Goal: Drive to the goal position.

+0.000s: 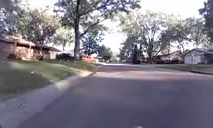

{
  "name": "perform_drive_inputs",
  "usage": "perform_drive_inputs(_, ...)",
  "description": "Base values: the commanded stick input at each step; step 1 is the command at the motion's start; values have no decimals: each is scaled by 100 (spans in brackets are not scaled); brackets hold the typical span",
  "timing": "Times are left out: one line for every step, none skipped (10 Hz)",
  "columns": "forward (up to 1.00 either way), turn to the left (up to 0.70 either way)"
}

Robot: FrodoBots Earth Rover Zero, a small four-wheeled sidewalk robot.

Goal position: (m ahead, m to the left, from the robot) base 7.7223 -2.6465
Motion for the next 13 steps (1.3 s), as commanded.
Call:
perform_drive_inputs(100,0)
perform_drive_inputs(100,0)
perform_drive_inputs(100,0)
perform_drive_inputs(100,0)
perform_drive_inputs(100,0)
perform_drive_inputs(100,0)
perform_drive_inputs(100,0)
perform_drive_inputs(100,0)
perform_drive_inputs(100,0)
perform_drive_inputs(100,0)
perform_drive_inputs(100,0)
perform_drive_inputs(100,0)
perform_drive_inputs(100,0)
